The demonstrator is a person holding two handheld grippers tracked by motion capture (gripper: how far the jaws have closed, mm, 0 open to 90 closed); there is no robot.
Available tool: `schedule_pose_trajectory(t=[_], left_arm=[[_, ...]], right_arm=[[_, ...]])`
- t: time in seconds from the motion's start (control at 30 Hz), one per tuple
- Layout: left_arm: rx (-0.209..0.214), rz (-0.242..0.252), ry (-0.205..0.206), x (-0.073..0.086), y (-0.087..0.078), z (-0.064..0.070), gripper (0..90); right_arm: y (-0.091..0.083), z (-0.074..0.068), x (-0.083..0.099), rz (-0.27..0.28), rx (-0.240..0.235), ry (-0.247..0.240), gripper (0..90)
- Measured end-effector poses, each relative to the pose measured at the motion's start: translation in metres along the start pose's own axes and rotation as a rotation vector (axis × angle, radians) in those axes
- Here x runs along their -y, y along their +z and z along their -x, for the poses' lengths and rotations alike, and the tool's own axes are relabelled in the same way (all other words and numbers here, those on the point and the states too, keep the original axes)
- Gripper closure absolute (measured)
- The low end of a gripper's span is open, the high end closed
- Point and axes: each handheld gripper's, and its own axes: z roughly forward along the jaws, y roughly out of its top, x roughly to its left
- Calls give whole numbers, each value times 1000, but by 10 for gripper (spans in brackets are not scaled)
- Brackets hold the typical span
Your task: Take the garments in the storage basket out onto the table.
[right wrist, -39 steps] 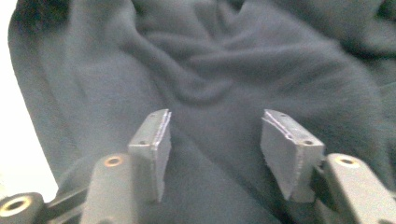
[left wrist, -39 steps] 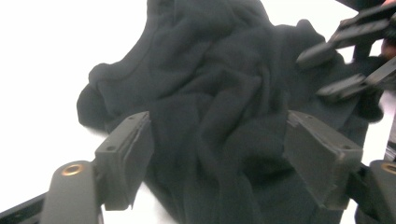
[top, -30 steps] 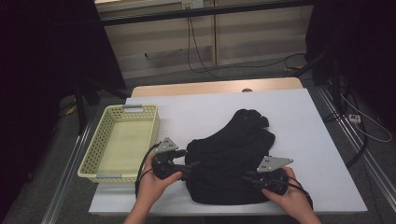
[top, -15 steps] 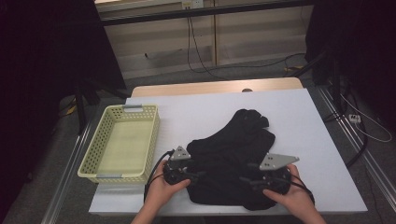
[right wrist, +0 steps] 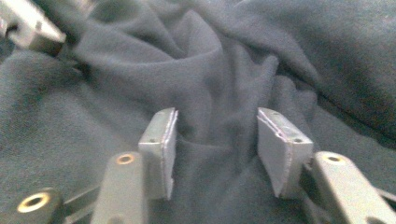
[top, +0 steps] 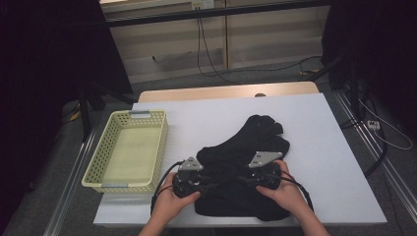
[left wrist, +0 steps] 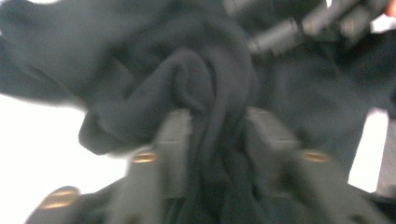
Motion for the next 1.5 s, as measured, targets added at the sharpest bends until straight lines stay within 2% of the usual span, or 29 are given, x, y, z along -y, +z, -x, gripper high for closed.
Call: schedule_pose_trajectory(t=[0.07,0.13,0.2,0.3,0.5,0.53,0.57,0.6,0.63,0.7,0.73,0.87,0.9,0.97,1.03,1.1,1.13,1.2,1.23,1.3,1.5], left_arm=[[-53,25,9,-4,-5,-3,394],[-76,42,-7,-4,-7,-6,308],[-87,39,-29,-2,-6,-11,266],[-107,31,-51,0,-4,-17,243],[-114,44,-56,0,-8,-16,230],[-114,46,-57,0,-7,-15,229],[-116,37,-46,-1,-6,-15,230],[-115,41,-49,-1,-5,-15,230],[-113,42,-49,-2,-5,-15,229],[-118,39,-42,-3,-4,-16,225],[-121,40,-46,-2,-4,-17,225],[-133,44,-55,-1,-7,-19,220],[-135,46,-52,-2,-8,-20,219],[-137,49,-50,-2,-9,-20,217],[-136,50,-49,-3,-9,-20,215],[-135,53,-50,-3,-9,-20,211],[-129,54,-59,-2,-8,-20,209],[-130,46,-63,-2,-7,-20,209],[-130,48,-66,-3,-6,-20,209],[-128,47,-63,-3,-7,-21,204],[-135,56,-58,-6,-3,-24,194]], right_arm=[[0,-2,0,5,-13,-15,675],[0,-3,0,6,-19,-21,730],[-1,-3,1,10,-34,-21,830],[-3,-6,2,13,-56,-34,855],[-19,-22,11,-13,-256,-39,860],[-22,-24,12,-18,-269,-41,843],[-24,-26,10,-5,-252,-35,787],[-26,-26,6,33,-219,-3,701],[-27,-25,1,77,-195,7,617],[-22,-24,-9,120,-120,-26,442],[-16,-24,-13,112,-100,-25,421],[13,-26,-14,-6,-98,-45,404],[16,-26,-13,5,-101,-33,422],[15,-23,-13,0,-80,-26,521],[14,-19,-10,11,-91,9,559],[14,-18,-10,10,-88,17,563],[14,-17,-10,9,-89,28,600],[14,-18,-10,8,-82,28,662],[14,-19,-11,7,-101,21,733],[14,-21,-11,8,-104,5,783],[14,-22,-11,11,-118,-6,814]])
